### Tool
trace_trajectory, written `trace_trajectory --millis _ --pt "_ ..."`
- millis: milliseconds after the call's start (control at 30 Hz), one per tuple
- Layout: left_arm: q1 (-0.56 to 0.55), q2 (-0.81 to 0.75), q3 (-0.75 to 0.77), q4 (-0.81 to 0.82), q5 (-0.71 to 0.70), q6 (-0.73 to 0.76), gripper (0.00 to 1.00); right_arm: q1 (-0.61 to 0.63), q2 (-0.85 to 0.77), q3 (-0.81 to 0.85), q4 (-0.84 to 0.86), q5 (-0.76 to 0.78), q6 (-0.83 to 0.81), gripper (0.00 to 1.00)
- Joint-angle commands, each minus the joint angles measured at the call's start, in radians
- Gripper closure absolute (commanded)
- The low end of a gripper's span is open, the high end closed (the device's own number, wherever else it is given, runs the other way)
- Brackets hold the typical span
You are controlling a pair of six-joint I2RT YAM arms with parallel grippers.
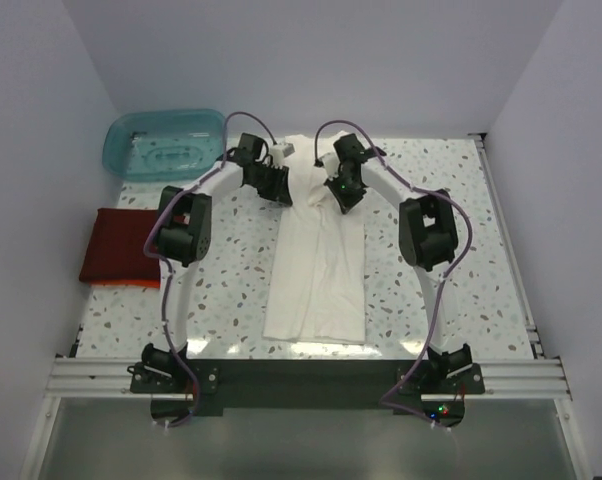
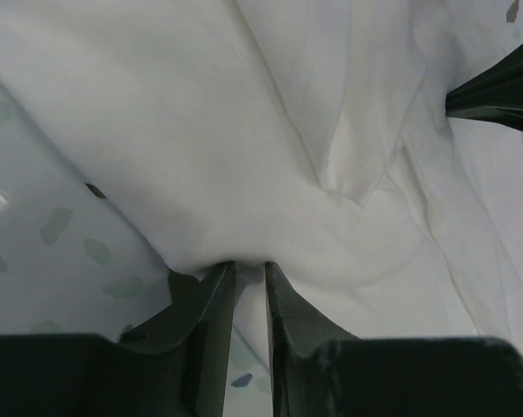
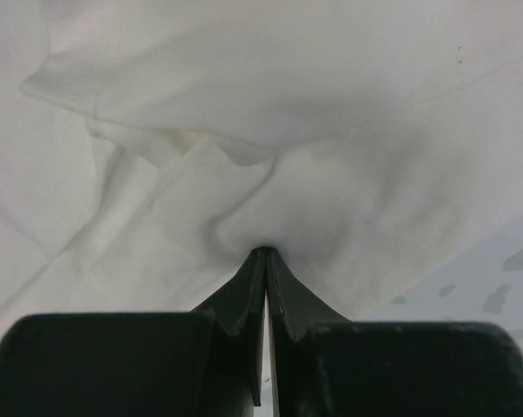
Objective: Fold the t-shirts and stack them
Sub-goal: Fold the tshirt
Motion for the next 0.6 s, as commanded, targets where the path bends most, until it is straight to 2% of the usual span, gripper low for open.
trace_trajectory --millis 0,67,200,333,400,500,533,567 --pt "0.03 0.107 0.129 -0.044 -0.1 0.022 0.73 -0.031 0.112 0.136 0.074 0.089 0.012 0.94" --pt "0.032 0.138 0.198 -0.063 -0.105 0.055 0.69 -0.035 0.151 0.179 0.069 0.106 0.008 0.93" --pt "0.03 0.092 0.195 -0.019 -0.073 0.069 0.62 -0.038 0.134 0.245 0.063 0.071 -0.009 0.85" --pt "0.032 -0.081 0.139 0.056 -0.025 0.103 0.54 -0.038 0.025 0.245 0.06 -0.002 -0.026 0.72" --pt "0.032 -0.17 0.061 0.124 -0.02 0.139 0.46 -0.038 -0.081 0.218 0.065 -0.033 -0.034 0.6" --pt "0.032 -0.386 -0.117 0.251 -0.013 0.23 0.36 -0.038 -0.252 0.147 0.097 -0.091 -0.06 0.5" --pt "0.032 -0.502 -0.169 0.286 -0.011 0.254 0.31 -0.037 -0.293 0.124 0.123 -0.117 -0.077 0.48" --pt "0.032 -0.558 -0.276 0.322 -0.008 0.309 0.18 -0.037 -0.332 0.074 0.138 -0.131 -0.081 0.42"
